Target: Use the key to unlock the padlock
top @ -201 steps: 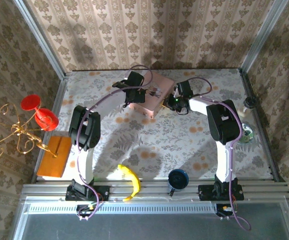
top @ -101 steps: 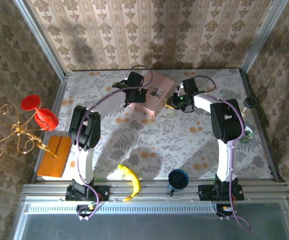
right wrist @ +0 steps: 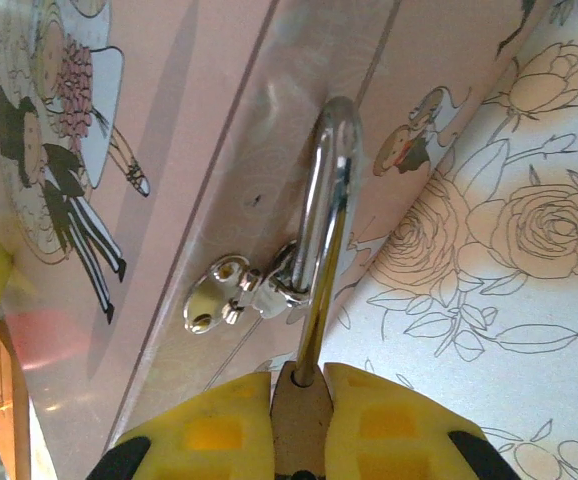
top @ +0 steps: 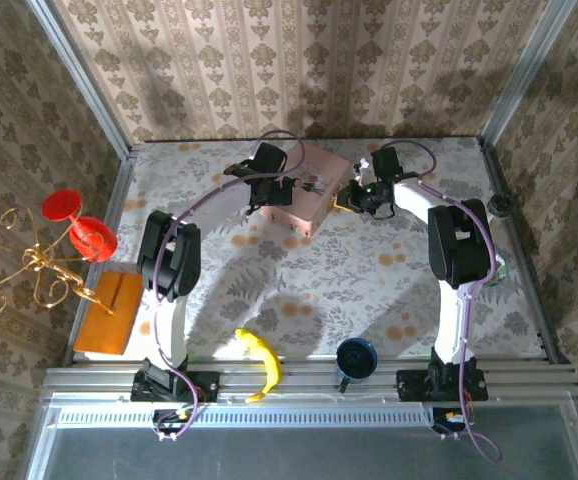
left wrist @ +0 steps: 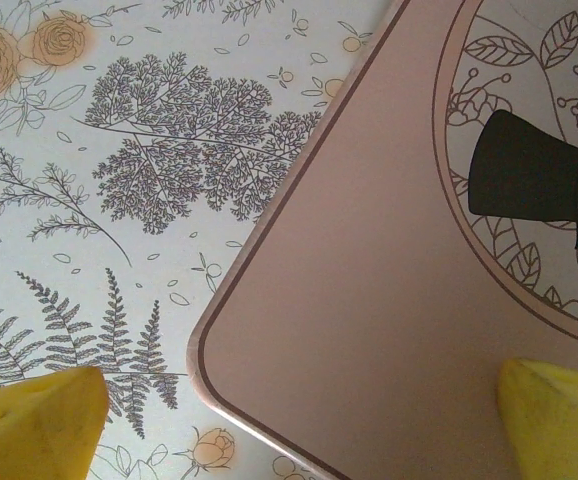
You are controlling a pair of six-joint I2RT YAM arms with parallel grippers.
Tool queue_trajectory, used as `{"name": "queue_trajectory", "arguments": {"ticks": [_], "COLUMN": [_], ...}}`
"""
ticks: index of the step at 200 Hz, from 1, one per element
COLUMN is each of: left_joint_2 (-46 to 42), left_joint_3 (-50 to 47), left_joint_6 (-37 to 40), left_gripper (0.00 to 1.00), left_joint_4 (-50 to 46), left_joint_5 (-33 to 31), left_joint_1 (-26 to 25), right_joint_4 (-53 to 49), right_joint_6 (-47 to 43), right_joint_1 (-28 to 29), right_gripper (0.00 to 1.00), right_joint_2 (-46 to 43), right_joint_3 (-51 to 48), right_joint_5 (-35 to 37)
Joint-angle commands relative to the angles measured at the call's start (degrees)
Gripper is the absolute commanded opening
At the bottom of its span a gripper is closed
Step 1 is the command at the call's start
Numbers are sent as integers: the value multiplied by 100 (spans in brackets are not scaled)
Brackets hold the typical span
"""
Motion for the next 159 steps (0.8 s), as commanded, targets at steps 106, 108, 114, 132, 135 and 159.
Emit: {"name": "queue_trajectory", "arguments": {"ticks": [106, 108, 114, 132, 135, 159], "left_joint_2": [178, 178, 187, 204, 204, 129], "left_joint_3": [-306, -298, -281, -206, -196, -161], "left_joint_6": [168, 168, 168, 177, 176, 197], "left_gripper": [100, 100, 100, 100, 100, 100], "left_joint_4": [-790, -790, -798, -823, -825, -839], "left_joint_5": [-320, -317, -315, -317, -324, -329], "left_joint_1": [142, 143, 134, 91, 81, 30], "right_joint_4": [983, 965, 920, 687, 682, 872], "right_joint_6": [112, 100, 50, -236, -262, -282], "right_joint_1": [-633, -627, -604, -516, -511, -560], "right_gripper": [0, 0, 0, 0, 0, 0], "right_joint_2": [-528, -486, -400, -355, -370, -497], "right_joint_3": [-513, -473, -381, -308, -332, -667], "right_joint_5": [-864, -931, -1121, -1273, -1306, -1716]}}
